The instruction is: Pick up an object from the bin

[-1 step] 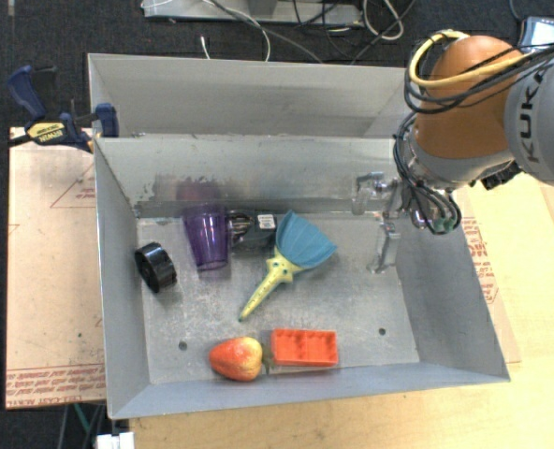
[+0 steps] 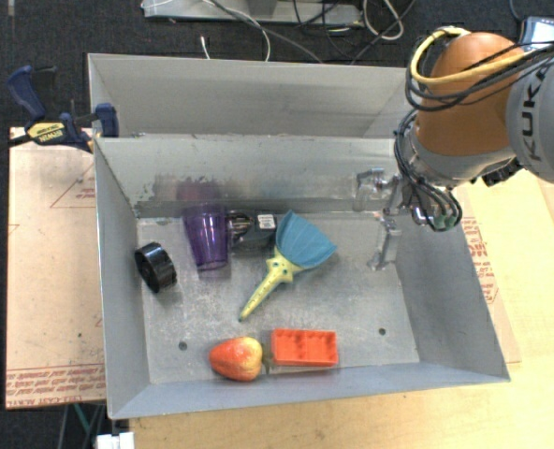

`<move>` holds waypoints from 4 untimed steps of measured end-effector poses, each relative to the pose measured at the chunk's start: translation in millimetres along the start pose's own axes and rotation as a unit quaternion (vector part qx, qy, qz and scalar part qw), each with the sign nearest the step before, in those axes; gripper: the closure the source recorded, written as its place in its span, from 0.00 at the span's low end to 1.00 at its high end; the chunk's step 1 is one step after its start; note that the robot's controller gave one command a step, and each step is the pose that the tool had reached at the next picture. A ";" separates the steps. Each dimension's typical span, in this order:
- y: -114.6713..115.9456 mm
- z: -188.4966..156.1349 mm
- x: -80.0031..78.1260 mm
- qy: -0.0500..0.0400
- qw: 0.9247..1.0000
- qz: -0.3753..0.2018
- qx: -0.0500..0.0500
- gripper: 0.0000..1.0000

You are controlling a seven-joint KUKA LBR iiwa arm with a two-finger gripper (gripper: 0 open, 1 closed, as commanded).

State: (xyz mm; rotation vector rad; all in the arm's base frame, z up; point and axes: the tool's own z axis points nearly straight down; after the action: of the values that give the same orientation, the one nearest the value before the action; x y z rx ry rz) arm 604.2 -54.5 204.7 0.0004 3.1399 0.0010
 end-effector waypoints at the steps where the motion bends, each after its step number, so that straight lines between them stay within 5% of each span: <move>1: 49.2 87.1 -21.3 -0.001 0.991 -0.132 0.000 0.00; 2: 81.3 68.1 -30.0 -0.005 0.978 -0.208 0.001 0.00; 3: 109.9 104.9 -8.6 0.000 0.977 -0.211 -0.002 0.00; 4: 97.6 129.6 -18.4 -0.012 0.937 -0.349 0.003 0.00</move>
Offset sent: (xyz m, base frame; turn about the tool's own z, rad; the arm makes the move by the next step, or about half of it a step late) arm 0.0283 0.0795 -0.0702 -0.4203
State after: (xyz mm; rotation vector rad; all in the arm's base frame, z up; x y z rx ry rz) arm 622.8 43.2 75.2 -1.0864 2.9196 -0.0105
